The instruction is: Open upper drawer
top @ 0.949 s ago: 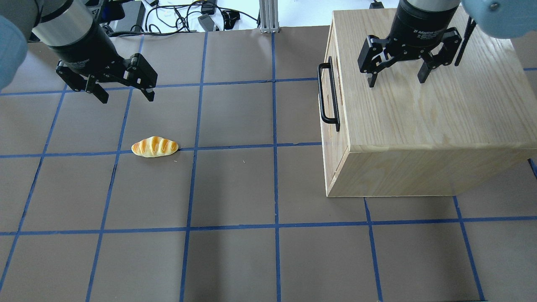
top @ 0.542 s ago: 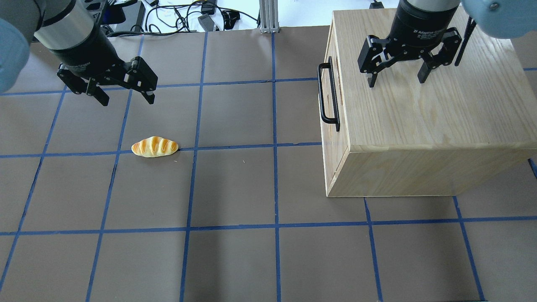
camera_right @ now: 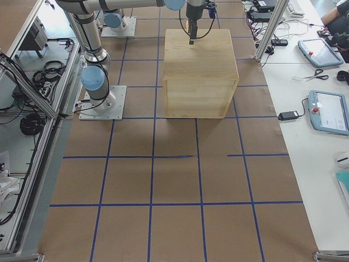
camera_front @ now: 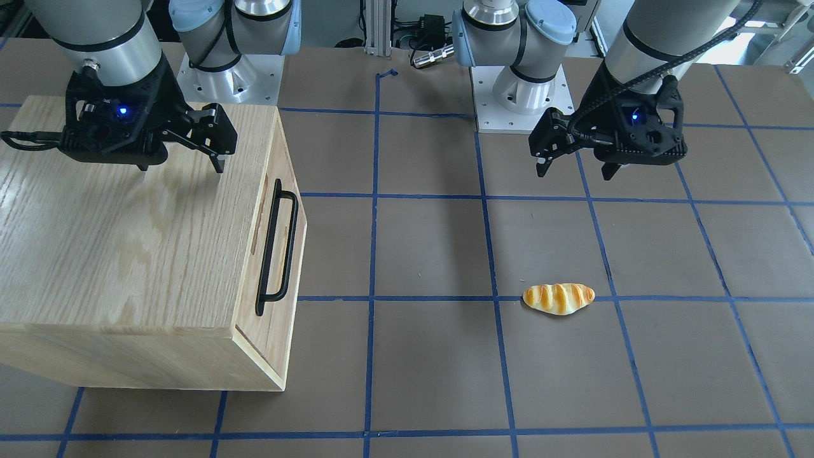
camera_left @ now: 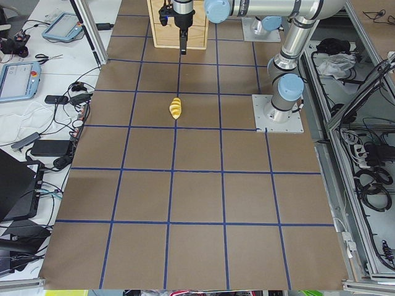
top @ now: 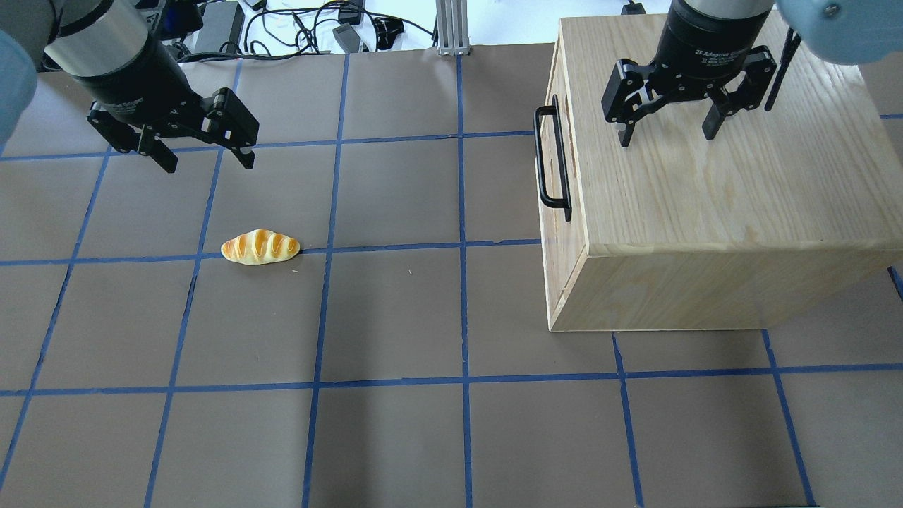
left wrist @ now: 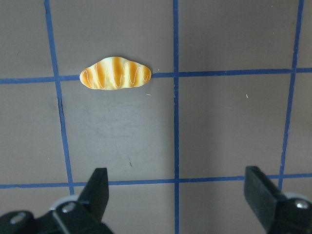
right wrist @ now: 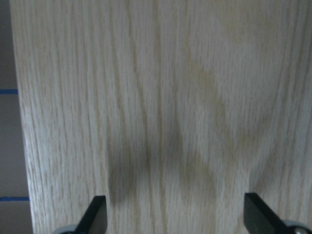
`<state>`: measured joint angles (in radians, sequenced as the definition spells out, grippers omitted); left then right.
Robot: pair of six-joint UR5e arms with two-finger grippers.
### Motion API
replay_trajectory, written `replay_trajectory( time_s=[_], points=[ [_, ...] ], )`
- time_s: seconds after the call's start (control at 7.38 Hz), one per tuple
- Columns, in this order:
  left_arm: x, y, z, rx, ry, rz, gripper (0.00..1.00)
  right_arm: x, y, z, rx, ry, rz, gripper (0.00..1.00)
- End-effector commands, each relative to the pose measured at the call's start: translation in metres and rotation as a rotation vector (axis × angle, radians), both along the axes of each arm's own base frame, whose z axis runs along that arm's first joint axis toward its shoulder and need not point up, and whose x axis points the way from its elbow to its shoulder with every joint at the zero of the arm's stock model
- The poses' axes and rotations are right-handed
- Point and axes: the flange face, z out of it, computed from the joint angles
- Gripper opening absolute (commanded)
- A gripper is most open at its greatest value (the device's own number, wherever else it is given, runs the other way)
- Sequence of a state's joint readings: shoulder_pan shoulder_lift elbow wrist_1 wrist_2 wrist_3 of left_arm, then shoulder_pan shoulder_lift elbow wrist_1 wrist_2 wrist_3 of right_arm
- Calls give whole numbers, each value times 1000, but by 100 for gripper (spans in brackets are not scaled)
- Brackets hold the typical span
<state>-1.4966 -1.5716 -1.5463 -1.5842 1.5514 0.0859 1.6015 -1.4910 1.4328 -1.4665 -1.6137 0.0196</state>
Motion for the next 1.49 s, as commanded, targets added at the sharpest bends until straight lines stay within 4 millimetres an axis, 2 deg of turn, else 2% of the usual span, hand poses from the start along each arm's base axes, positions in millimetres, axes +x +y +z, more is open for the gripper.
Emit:
replay_trajectory(
  time_s=[0.0, 0.81, 1.08, 1.36],
  points=[
    [0, 3, 5, -8, 5, 2, 100, 0, 0, 0, 0, 0, 0, 100],
    [-11, -2, -3, -1, 14, -2, 100, -1, 0, -1, 2, 0, 0, 100],
    [-46, -5, 2, -54, 65, 7, 100, 0, 0, 0, 0, 0, 1, 100],
    [-94, -2, -3, -73, 73, 4, 100, 0, 0, 0, 0, 0, 0, 100]
  ],
)
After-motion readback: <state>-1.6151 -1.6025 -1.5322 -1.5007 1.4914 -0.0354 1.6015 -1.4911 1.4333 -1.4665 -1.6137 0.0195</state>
